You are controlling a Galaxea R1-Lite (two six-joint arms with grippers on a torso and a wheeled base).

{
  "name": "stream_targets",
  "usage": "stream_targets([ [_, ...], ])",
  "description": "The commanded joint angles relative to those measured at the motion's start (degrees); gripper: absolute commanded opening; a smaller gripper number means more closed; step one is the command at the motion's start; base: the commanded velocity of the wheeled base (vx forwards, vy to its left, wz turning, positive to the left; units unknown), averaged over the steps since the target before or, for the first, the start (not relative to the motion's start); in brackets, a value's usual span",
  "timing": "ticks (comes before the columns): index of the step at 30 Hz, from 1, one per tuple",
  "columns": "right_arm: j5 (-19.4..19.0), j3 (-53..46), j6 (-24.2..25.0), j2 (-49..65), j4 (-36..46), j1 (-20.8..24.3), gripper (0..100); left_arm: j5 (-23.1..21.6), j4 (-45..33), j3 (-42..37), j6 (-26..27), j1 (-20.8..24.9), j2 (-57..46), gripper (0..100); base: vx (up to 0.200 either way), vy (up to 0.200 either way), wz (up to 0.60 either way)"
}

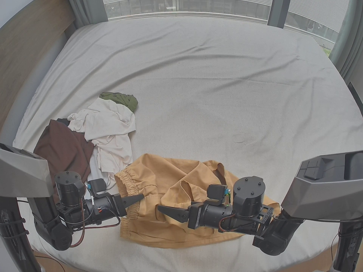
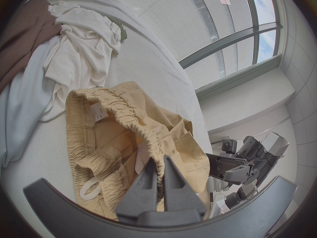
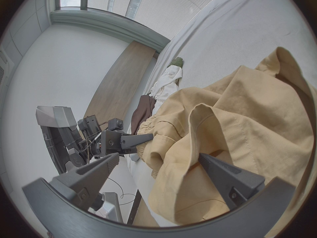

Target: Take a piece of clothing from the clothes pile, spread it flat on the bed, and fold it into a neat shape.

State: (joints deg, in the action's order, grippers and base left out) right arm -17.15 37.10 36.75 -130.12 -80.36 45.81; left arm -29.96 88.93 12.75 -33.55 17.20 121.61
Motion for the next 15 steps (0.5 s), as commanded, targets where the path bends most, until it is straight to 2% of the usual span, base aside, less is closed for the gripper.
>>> stream_targets([
  [1,0.1,0.78,-0.19,-1.36,-0.06,-0.02,100,-0.01,0.01,-0.01,-0.03,0.03,-0.06,0,0.0,0.0,0.0],
  [2,0.1,0.78,-0.19,-1.45,-0.06,-0.02,0,-0.01,0.01,-0.01,-0.03,0.03,-0.06,0,0.0,0.0,0.0],
  [15,0.54,0.61,-0.19,-0.66,-1.03,-0.81,0,-0.01,0.01,0.08,-0.11,0.2,-2.43,0,0.0,0.0,0.0],
])
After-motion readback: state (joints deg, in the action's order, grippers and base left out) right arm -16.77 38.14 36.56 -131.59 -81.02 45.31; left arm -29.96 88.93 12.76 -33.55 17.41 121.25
